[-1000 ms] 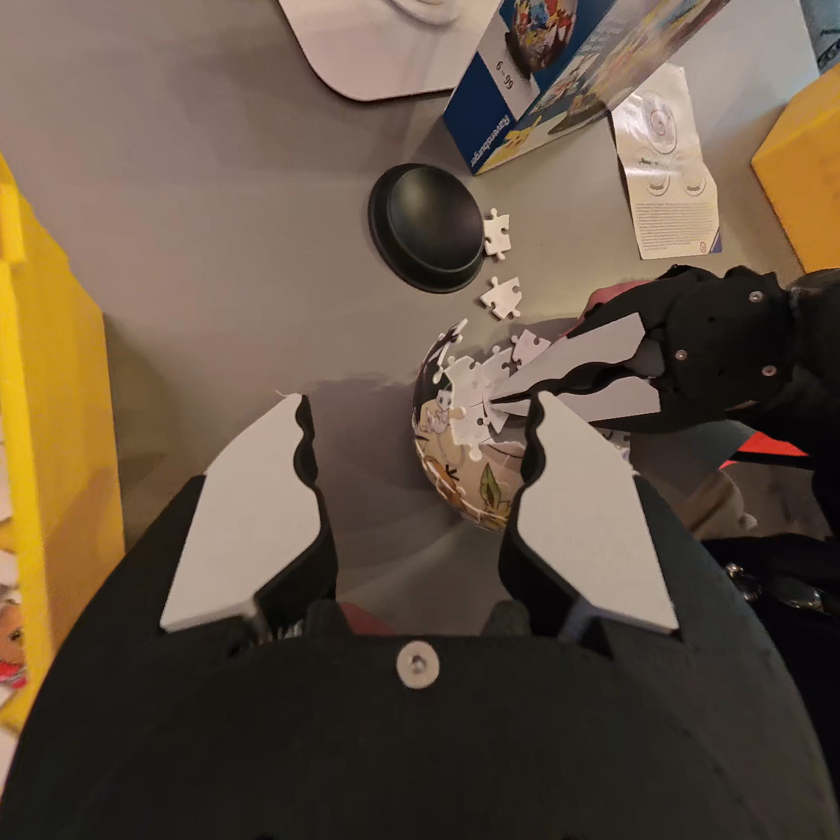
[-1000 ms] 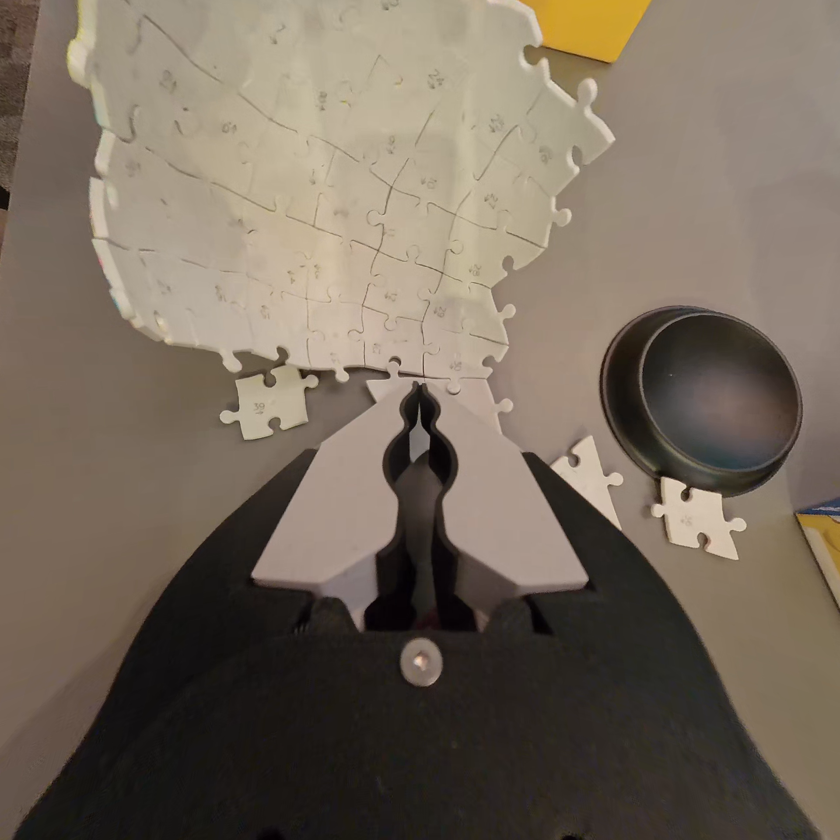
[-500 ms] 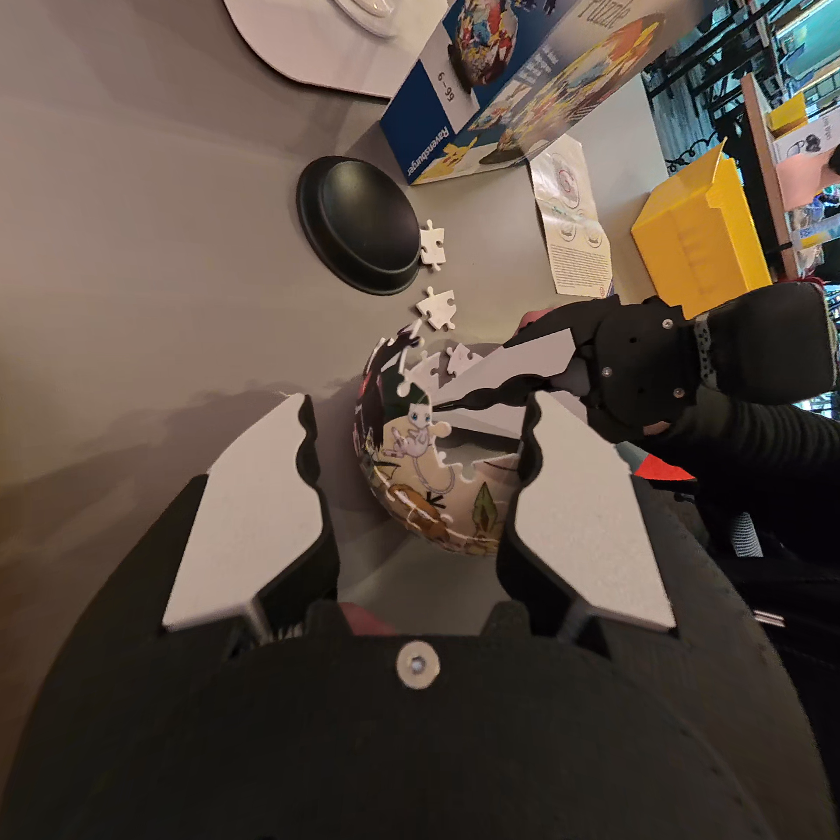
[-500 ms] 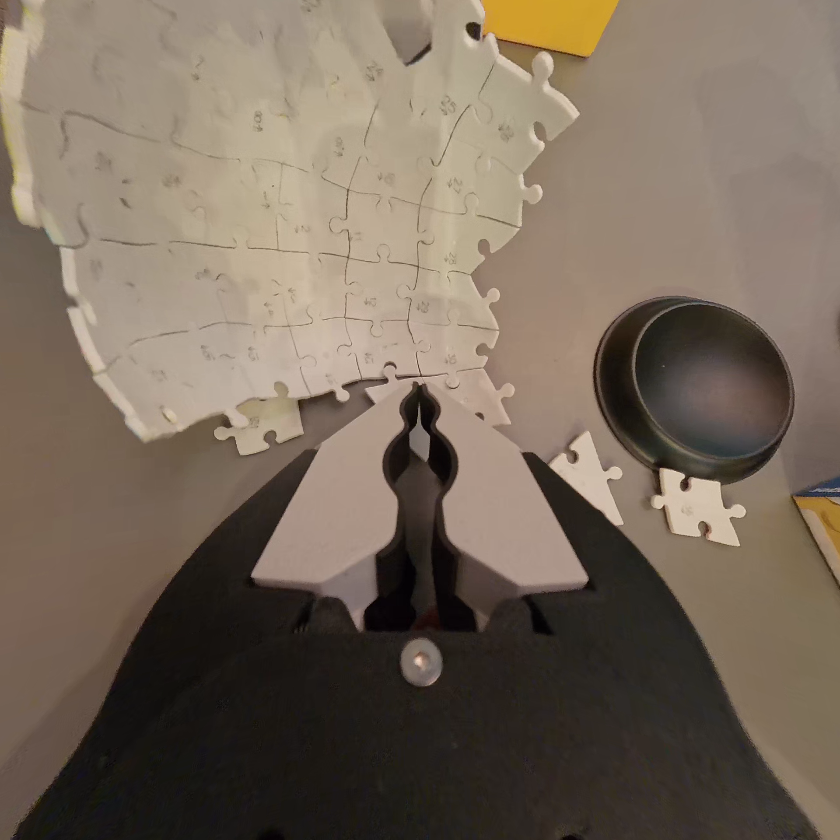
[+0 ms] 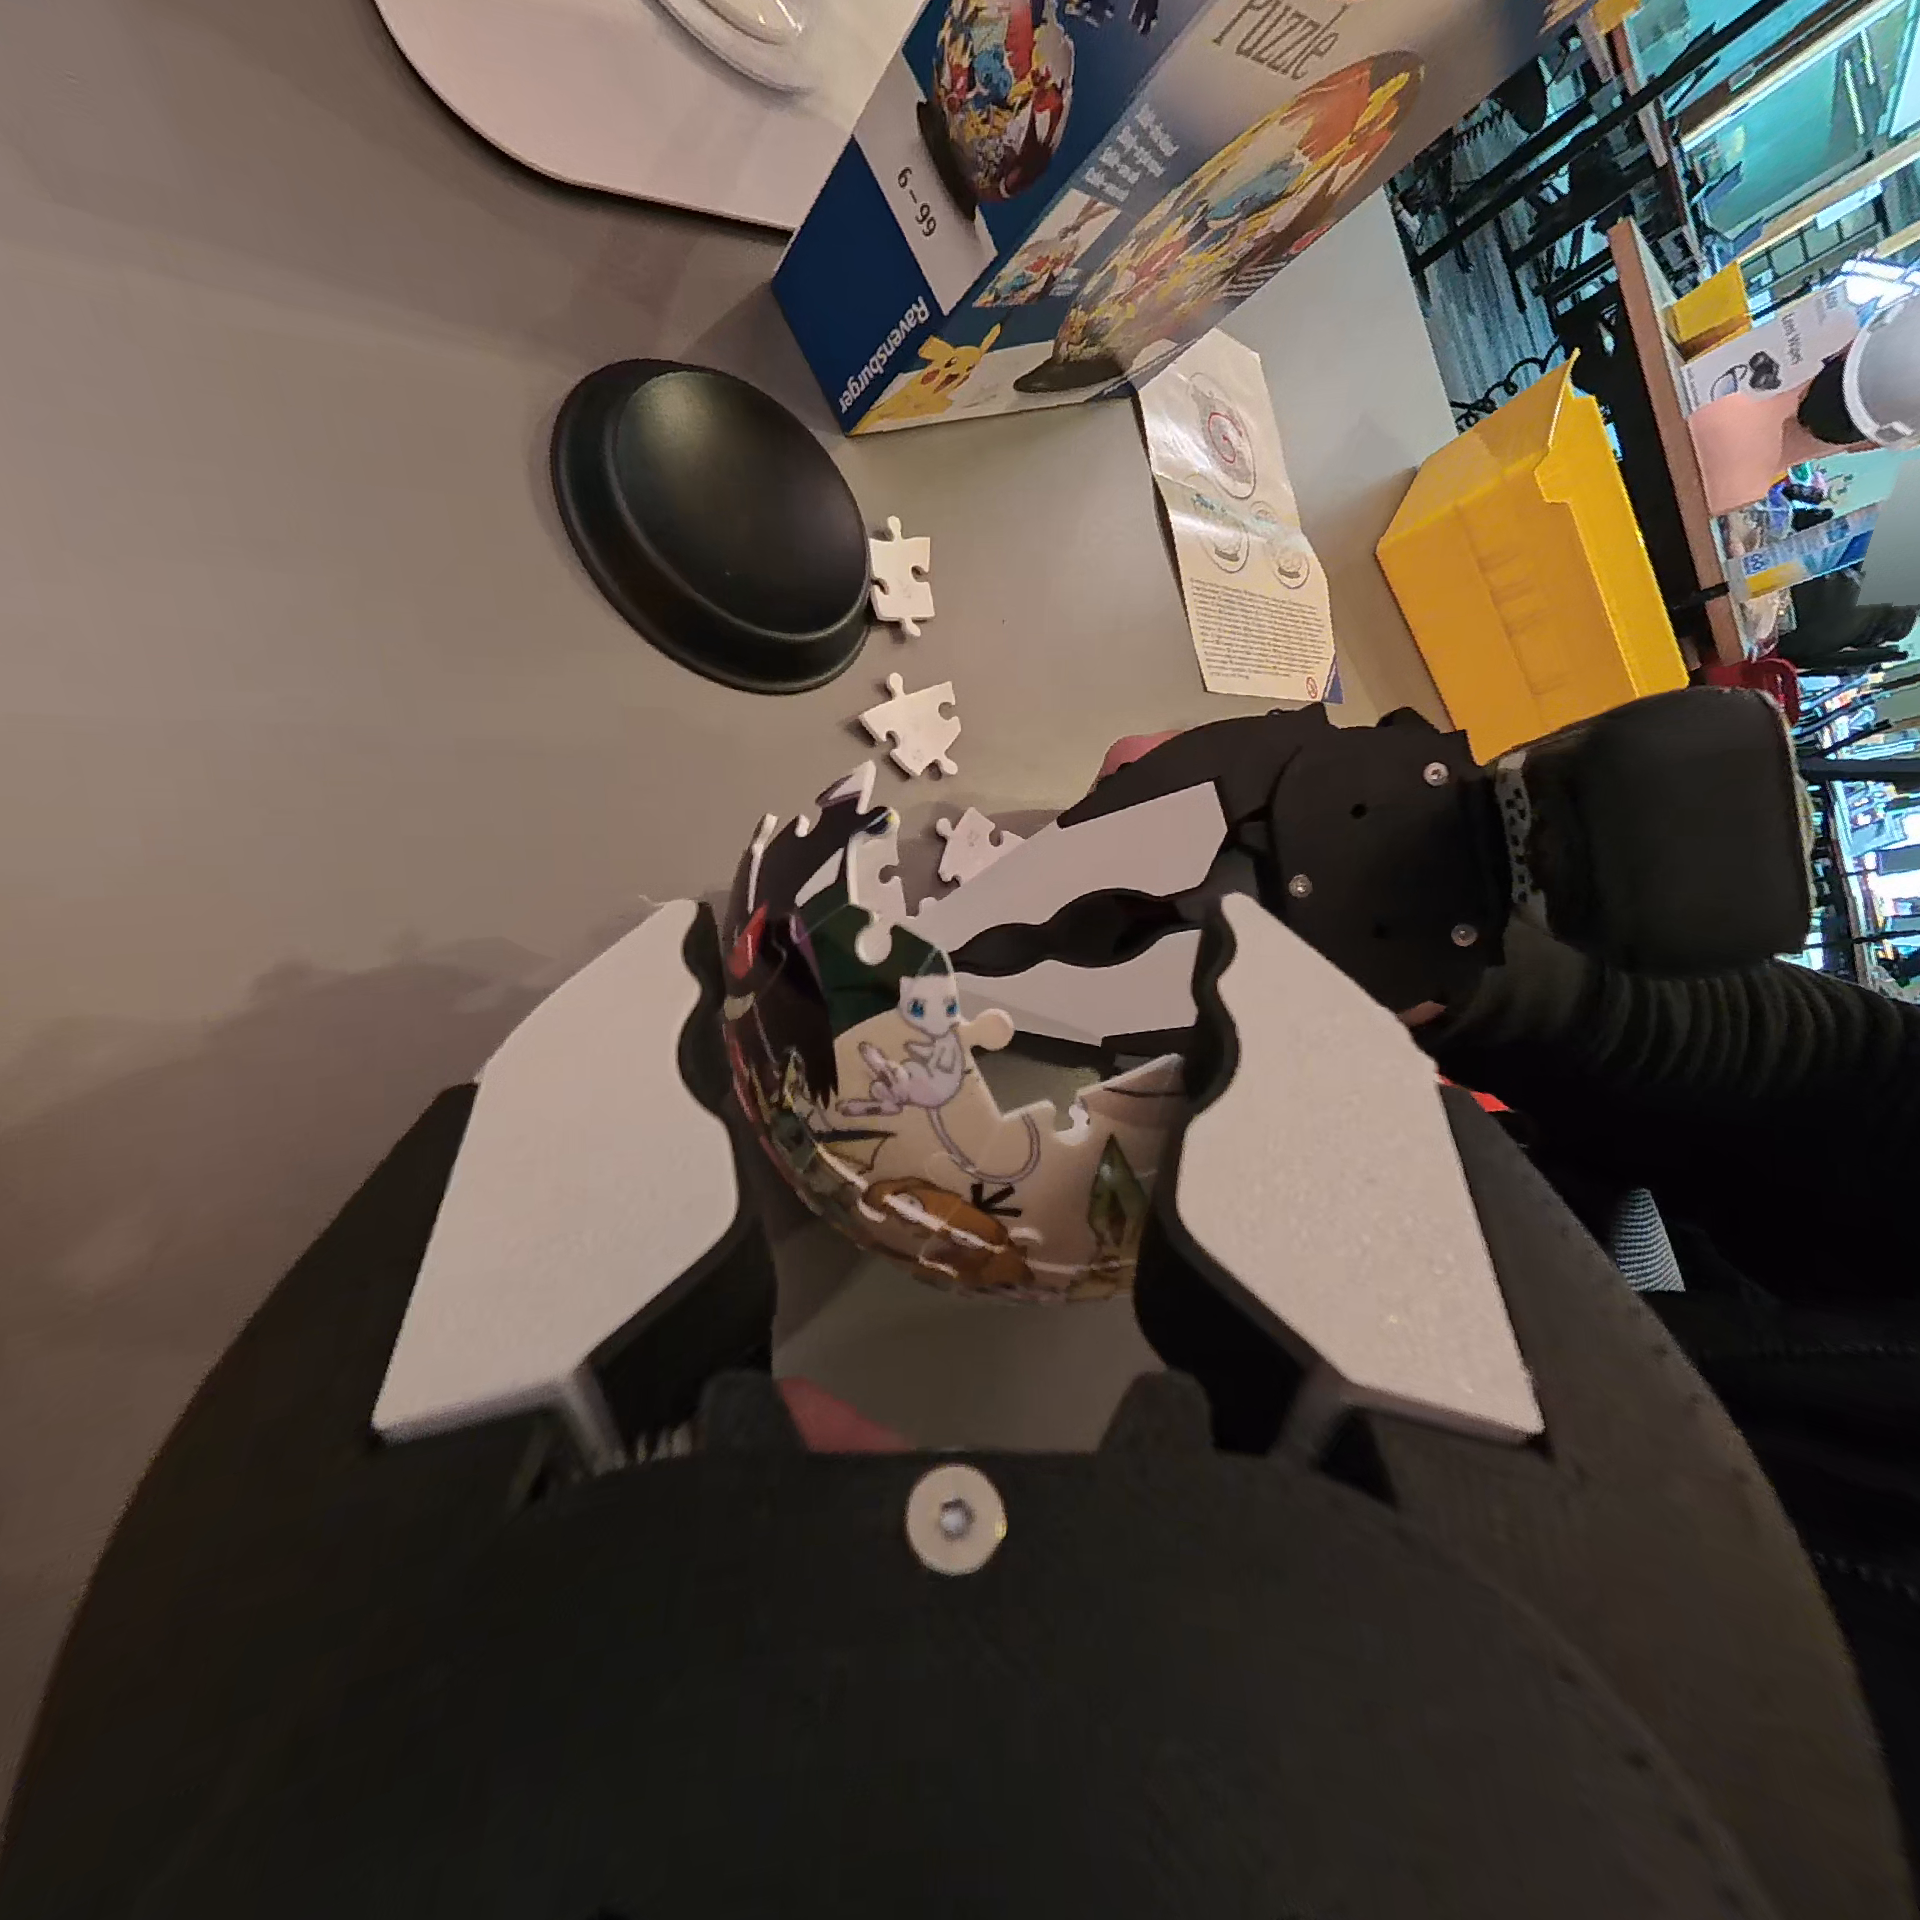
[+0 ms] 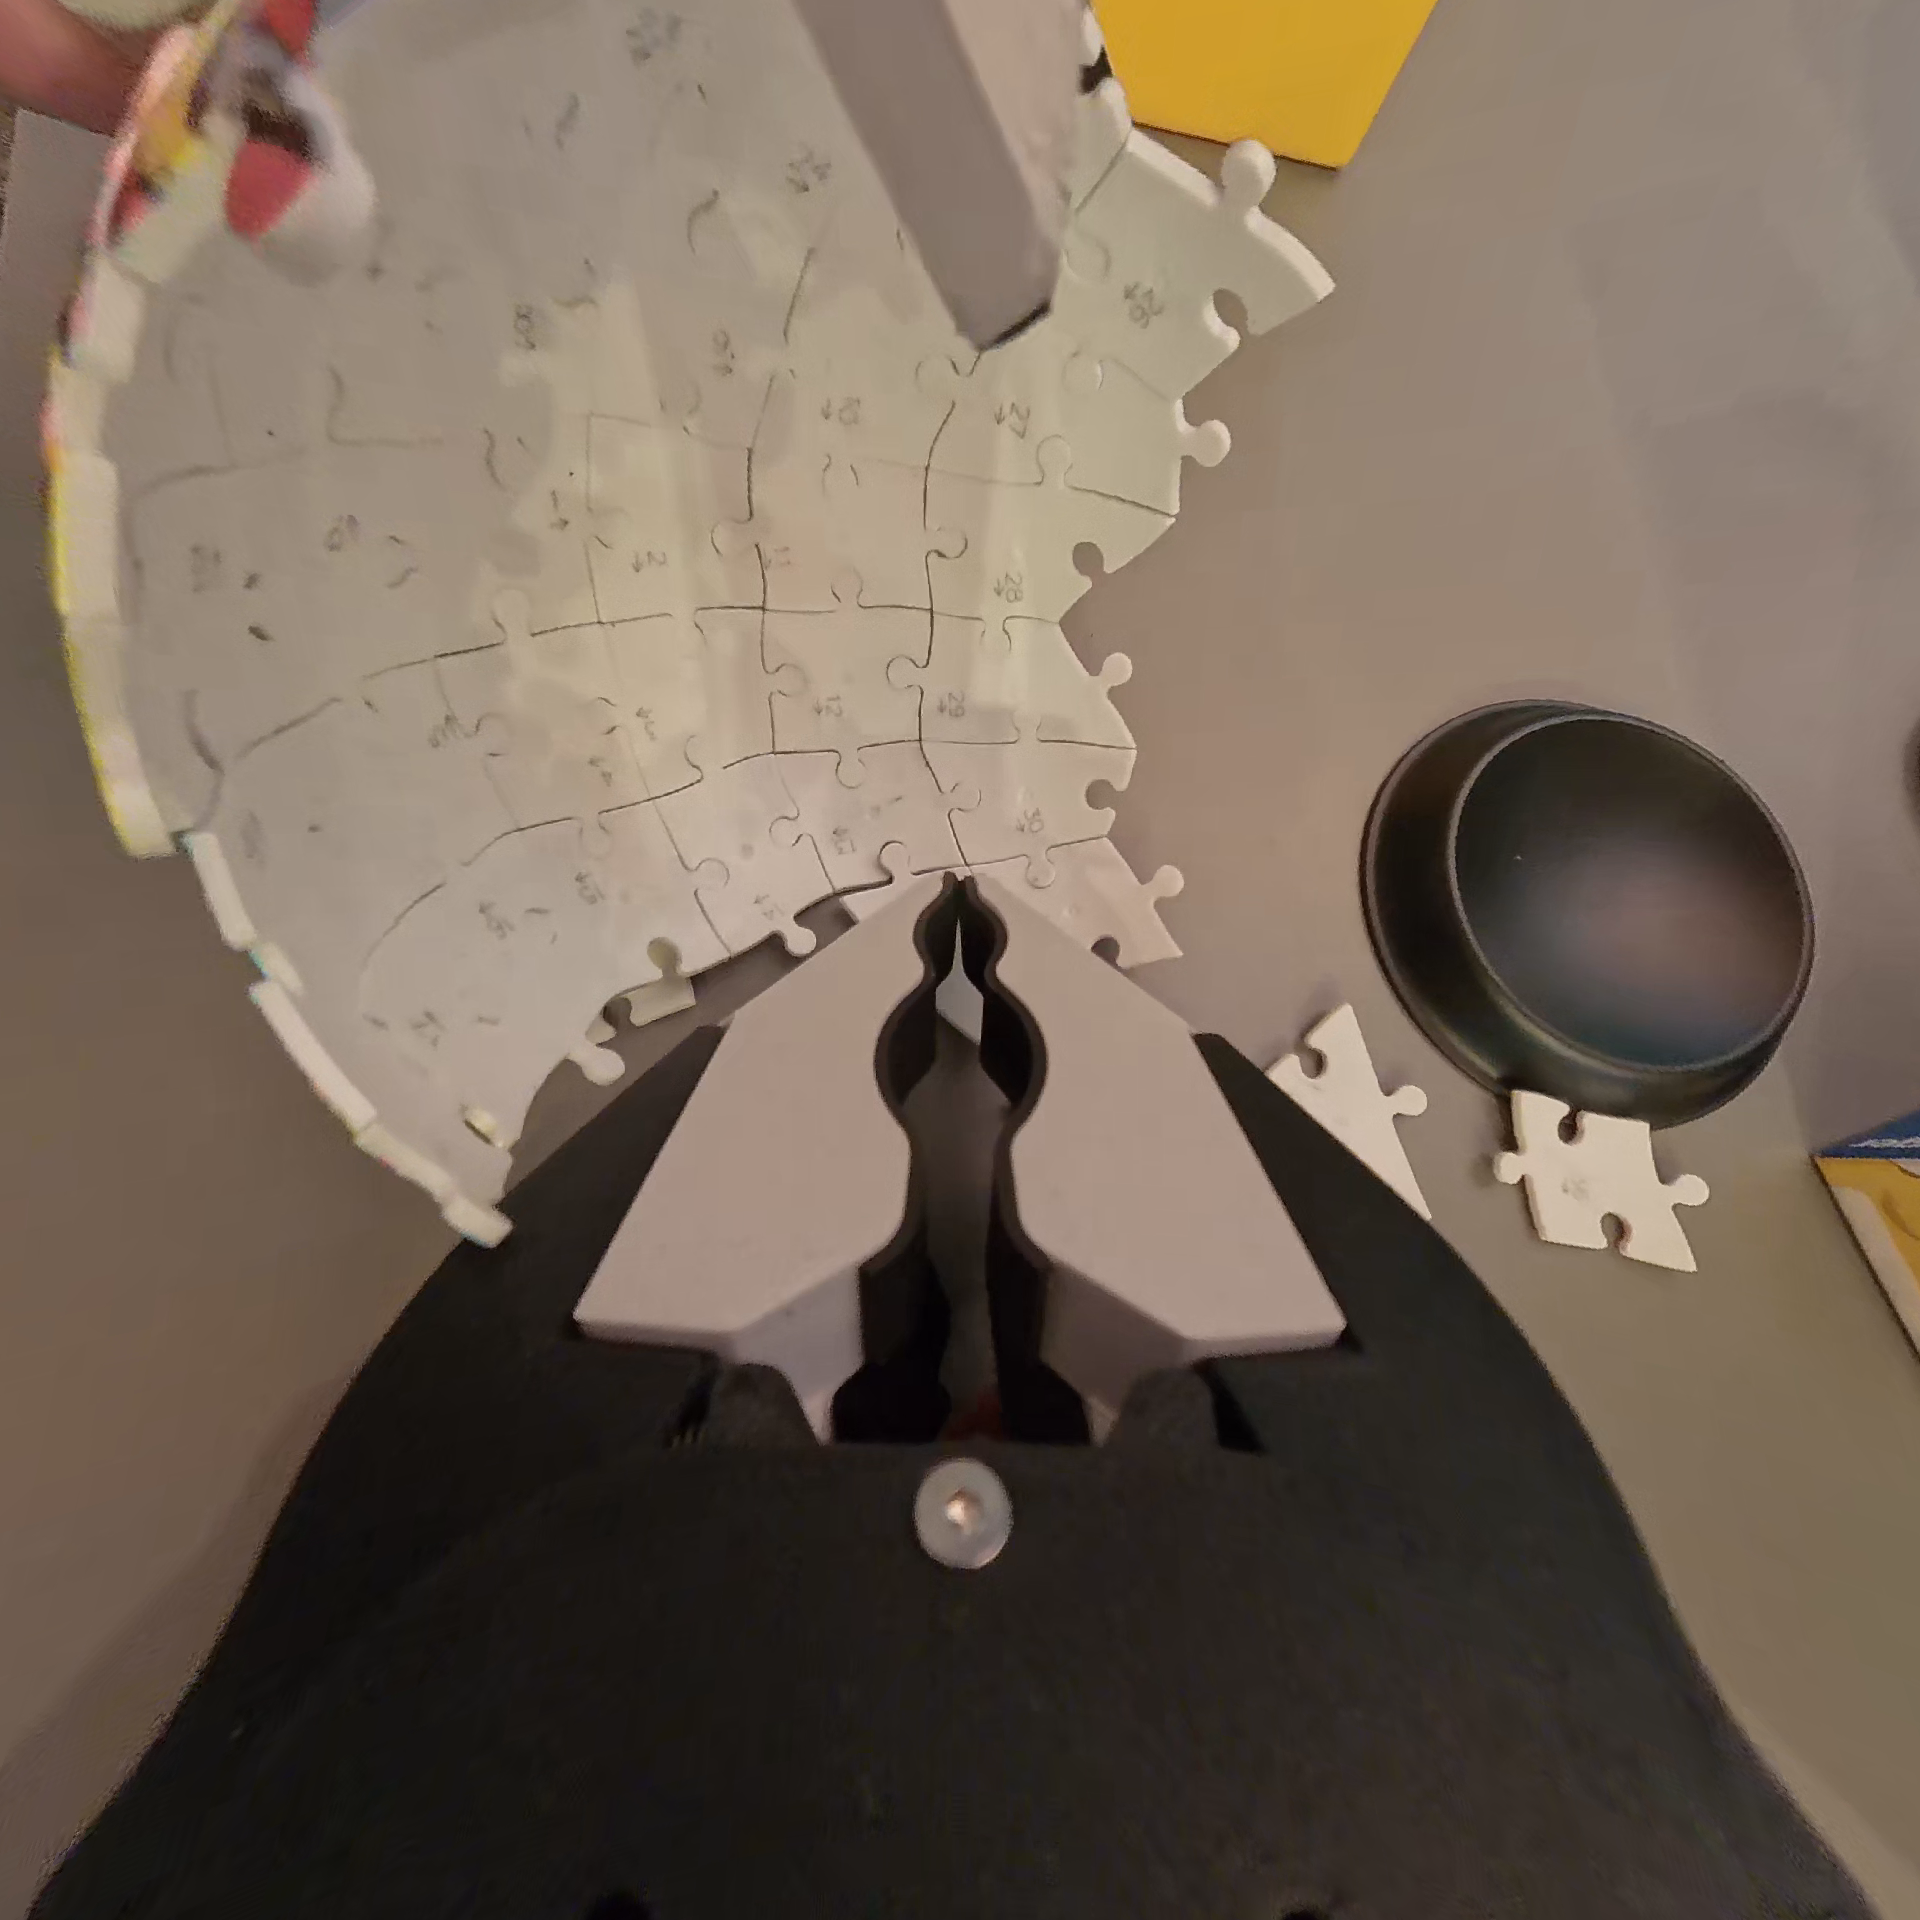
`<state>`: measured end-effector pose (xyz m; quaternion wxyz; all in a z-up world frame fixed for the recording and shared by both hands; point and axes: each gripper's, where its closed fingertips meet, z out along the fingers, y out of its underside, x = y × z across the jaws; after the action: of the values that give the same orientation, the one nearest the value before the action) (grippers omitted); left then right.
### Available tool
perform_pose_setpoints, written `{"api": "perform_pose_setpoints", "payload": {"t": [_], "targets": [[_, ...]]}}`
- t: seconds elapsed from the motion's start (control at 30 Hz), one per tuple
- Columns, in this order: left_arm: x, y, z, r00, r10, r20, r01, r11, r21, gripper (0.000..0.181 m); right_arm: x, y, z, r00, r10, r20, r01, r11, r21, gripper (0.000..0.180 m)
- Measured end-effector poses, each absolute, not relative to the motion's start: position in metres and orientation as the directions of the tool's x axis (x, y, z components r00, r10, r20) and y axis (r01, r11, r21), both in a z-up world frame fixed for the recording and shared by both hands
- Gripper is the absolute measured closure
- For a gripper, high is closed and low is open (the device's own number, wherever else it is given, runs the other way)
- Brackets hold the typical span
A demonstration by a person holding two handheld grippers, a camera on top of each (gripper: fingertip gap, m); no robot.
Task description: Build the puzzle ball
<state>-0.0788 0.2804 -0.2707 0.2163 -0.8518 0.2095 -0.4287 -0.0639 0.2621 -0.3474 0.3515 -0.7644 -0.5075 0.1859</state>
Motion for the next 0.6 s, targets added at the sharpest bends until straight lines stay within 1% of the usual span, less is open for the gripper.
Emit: {"api": "perform_pose_setpoints", "payload": {"t": [0.27,0.47,0.6], "targets": [[-0.0734,0.2774,-0.2696,0.533,-0.541,0.651,-0.168,-0.822,-0.545,0.095,-0.0662,0.2606,-0.3469,0.353,0.923,0.150,0.666,-0.136,-0.733,0.180],[-0.0727,0.2774,-0.2688,0.527,-0.535,0.661,-0.158,-0.826,-0.542,0.094,-0.0682,0.2582,-0.3474,0.316,0.928,0.197,0.692,-0.084,-0.717,0.180],[-0.0731,0.2771,-0.2686,0.524,-0.532,0.665,-0.153,-0.827,-0.542,0.094,-0.0686,0.2575,-0.3474,0.314,0.934,0.168,0.683,-0.099,-0.724,0.180]]}}
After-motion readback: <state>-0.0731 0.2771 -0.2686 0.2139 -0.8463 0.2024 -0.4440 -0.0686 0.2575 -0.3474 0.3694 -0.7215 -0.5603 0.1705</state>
